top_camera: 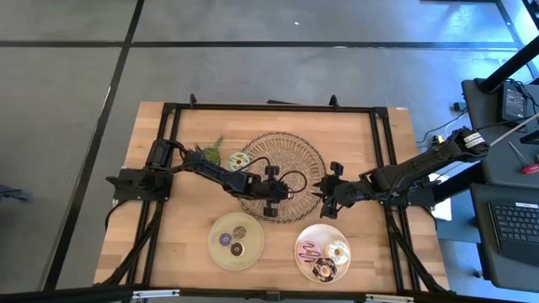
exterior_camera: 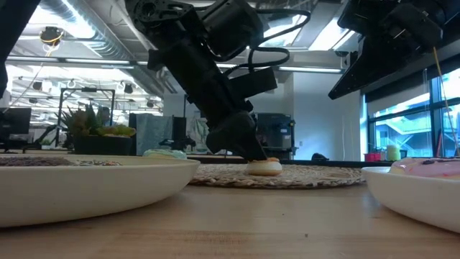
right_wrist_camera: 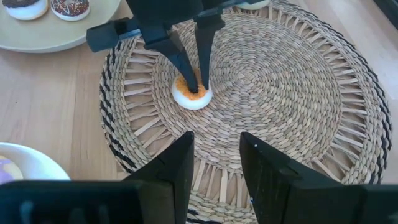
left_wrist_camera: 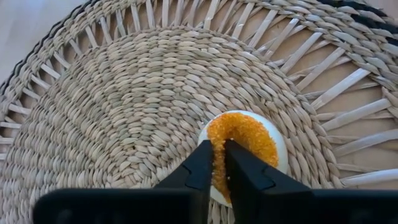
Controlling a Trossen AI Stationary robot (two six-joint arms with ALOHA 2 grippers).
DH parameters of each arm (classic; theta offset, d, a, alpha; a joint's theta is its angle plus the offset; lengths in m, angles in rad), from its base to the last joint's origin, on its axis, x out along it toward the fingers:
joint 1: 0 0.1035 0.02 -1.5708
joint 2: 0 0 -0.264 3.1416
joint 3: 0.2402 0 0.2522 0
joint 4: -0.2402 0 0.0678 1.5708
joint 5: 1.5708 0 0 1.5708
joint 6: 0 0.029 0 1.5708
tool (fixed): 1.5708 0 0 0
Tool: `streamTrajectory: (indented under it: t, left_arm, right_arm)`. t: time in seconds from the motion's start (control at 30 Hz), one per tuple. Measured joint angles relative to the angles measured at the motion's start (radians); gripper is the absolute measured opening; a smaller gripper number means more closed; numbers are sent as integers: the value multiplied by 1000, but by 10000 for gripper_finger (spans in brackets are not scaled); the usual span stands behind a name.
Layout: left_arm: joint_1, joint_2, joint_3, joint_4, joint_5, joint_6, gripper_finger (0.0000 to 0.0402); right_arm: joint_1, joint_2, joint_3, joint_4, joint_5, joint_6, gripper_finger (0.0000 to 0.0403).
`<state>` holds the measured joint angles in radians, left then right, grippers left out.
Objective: Pick & Place donuts
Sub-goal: Put the small yellow donut on the light gray plate
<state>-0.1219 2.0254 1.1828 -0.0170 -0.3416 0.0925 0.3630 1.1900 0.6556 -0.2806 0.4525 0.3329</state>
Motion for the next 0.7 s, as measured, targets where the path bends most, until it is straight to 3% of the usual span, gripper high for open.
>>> streamTrajectory:
  t: [0.17, 0.4, 0.7]
  left_arm:
    - [0, 1, -1, 14, 0, 7, 9]
    - [0, 1, 28, -24, -35, 8, 14]
    - [-14, -82, 140, -255, -43, -6, 8]
  right_arm:
    - [0, 0, 0, 0, 0, 0, 132]
    - [0, 0, 0, 0, 0, 0, 132]
    - [0, 0, 0, -1, 0, 1, 132]
